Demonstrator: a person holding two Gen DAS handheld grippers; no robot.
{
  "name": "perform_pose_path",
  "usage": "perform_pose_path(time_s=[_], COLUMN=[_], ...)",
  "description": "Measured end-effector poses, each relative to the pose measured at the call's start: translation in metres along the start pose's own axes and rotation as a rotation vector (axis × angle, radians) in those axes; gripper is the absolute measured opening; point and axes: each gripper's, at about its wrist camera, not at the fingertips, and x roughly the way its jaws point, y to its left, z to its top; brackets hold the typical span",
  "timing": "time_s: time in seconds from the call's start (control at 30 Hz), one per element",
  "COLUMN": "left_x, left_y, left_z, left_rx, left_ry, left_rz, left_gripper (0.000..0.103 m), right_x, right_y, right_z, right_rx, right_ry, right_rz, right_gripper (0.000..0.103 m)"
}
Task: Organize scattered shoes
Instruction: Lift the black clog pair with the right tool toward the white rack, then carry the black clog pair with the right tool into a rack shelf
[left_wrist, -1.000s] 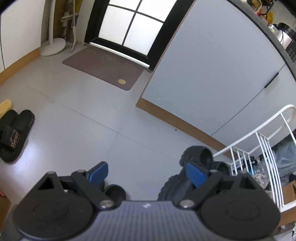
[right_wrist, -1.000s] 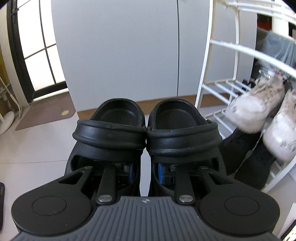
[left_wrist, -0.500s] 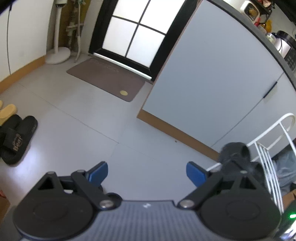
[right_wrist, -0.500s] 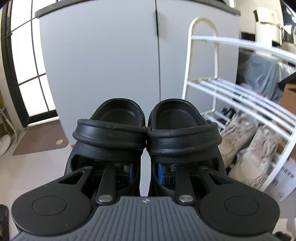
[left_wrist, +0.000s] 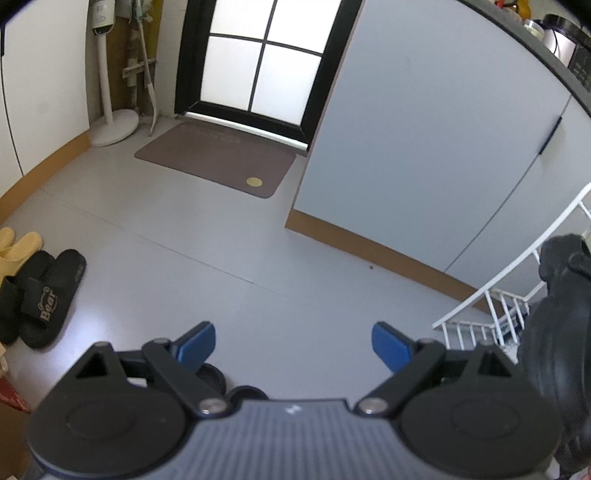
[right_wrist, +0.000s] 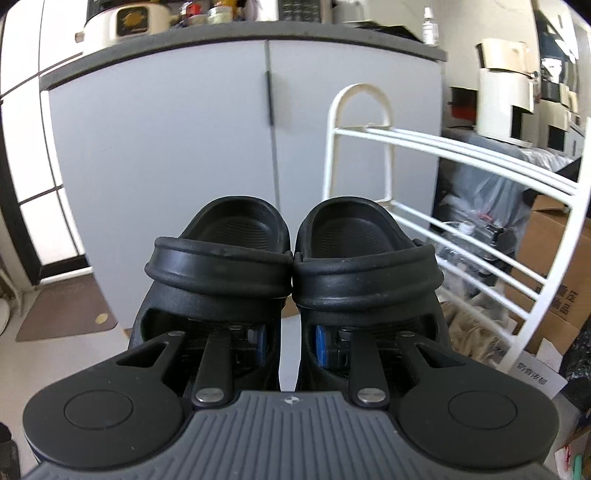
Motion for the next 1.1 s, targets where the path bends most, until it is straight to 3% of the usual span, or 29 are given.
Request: perform_pose_path(time_s=[0.7, 1.1], left_x=[0.006, 0.006], left_y=[-0.007, -0.005], left_z=[0.001, 0.002], left_rx=[-0.016, -0.028], left_ry=[0.021, 0.028], left_rz=[-0.015, -0.021], left_gripper=[0.093, 0.093], right_x=[0.038, 0.040], right_y=[-0.105, -0.120], right_z=[0.011, 0.009], right_rx=[0.177, 0.184], right_ry=[0.007, 0.009], right_rz=[-0.180, -0.182], right_gripper=[0.028, 0.027])
